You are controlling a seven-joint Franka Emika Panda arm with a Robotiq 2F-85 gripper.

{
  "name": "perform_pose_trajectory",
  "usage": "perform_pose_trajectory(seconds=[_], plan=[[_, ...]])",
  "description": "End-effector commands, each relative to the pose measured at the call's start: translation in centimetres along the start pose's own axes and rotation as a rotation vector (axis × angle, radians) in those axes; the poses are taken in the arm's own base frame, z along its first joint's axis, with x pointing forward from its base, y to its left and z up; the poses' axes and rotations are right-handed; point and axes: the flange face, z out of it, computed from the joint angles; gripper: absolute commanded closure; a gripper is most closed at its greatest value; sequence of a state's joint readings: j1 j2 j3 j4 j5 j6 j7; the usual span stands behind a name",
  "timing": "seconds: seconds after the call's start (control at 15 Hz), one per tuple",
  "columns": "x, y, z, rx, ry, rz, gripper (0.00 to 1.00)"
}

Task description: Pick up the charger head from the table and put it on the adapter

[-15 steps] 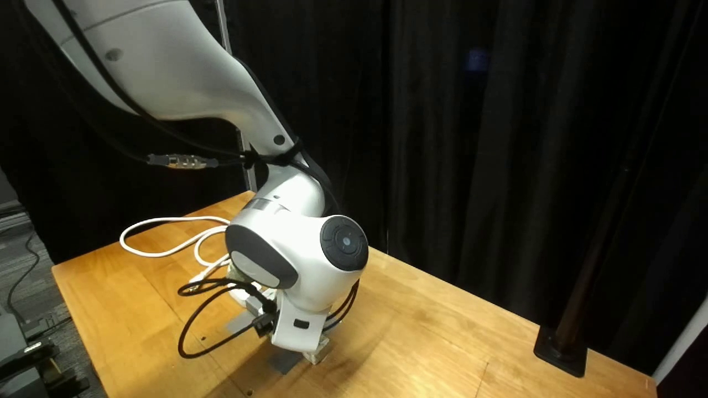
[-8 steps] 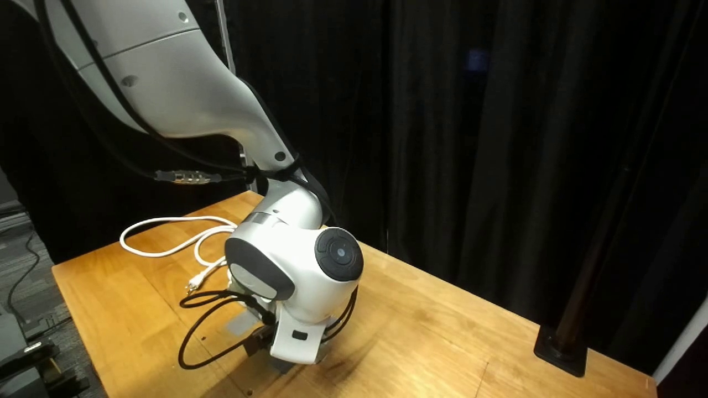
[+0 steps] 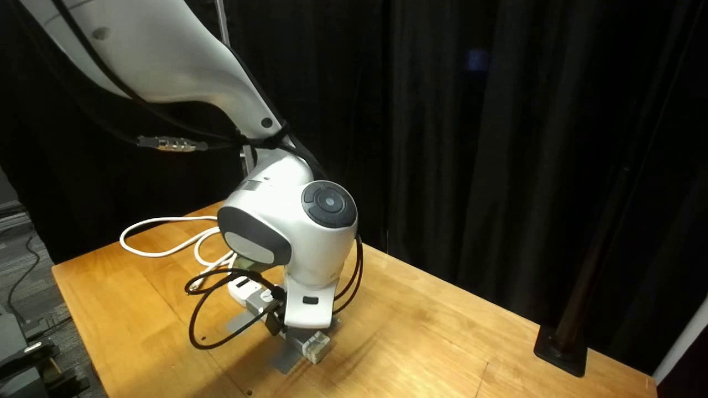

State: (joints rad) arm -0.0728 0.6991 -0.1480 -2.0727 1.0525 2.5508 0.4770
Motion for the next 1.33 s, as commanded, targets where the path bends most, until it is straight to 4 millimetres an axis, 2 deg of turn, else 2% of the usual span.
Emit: perform_pose_trajectory(seconds=[0.0, 0.2, 0.27, 0.33, 0.4, 0.6, 0.87, 1.13, 1.27], plan=[[-2.8, -0.9, -4.4, -0.005, 0.079, -0.089, 0.00], [-4.5, -1.6, -6.2, -0.035, 0.149, -0.151, 0.00], [-5.1, -1.8, -6.7, -0.040, 0.177, -0.172, 0.24], [-5.6, -1.7, -7.0, -0.077, 0.203, -0.185, 0.26], [-6.1, -1.7, -7.1, -0.108, 0.221, -0.185, 0.32], [-7.2, -1.7, -7.0, -0.178, 0.247, -0.177, 0.58], [-8.6, -1.3, -6.2, -0.175, 0.252, -0.135, 0.89], [-10.0, -0.8, -6.0, -0.160, 0.221, -0.116, 1.00], [-10.5, -0.3, -6.0, -0.156, 0.214, -0.115, 0.94]])
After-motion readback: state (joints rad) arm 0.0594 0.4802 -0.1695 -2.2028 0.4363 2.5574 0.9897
